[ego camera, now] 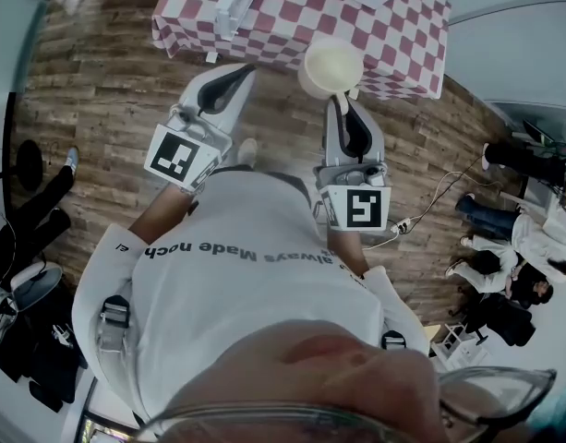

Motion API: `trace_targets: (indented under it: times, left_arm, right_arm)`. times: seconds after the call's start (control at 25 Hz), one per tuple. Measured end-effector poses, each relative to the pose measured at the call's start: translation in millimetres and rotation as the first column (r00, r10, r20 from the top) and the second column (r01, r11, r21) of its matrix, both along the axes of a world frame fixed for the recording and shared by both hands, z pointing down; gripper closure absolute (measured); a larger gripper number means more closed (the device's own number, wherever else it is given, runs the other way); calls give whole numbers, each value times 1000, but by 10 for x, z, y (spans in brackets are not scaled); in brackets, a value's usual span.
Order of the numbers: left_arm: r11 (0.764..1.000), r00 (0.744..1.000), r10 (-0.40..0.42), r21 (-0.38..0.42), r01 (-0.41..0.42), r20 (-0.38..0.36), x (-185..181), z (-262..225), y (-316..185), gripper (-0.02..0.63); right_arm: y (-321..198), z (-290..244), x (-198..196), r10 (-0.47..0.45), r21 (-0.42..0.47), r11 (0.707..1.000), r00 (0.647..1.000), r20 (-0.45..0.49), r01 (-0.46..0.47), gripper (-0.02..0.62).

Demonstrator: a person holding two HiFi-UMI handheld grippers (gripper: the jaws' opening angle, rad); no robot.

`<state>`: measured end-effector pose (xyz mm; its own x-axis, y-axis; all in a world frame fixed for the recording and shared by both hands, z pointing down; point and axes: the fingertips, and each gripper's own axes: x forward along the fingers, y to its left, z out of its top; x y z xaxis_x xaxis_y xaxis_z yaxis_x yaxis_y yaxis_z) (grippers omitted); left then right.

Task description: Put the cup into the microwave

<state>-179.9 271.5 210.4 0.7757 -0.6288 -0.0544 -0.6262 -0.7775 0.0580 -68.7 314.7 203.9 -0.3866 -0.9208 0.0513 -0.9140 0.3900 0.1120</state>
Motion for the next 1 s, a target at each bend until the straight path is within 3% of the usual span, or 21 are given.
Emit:
trace_targets:
  times: [0.36, 1.0]
  left_arm:
    - [1000, 1000, 25, -2, -25, -9, -41, 32, -331, 603]
    - [999, 999, 43, -6, -43, 14, 367, 118, -1012, 603]
  right_arm:
    - [-278, 22, -57, 22, -7, 1000, 1000, -11, -22, 557]
    - [-933, 83, 396, 49, 7, 999, 999, 9, -49, 557]
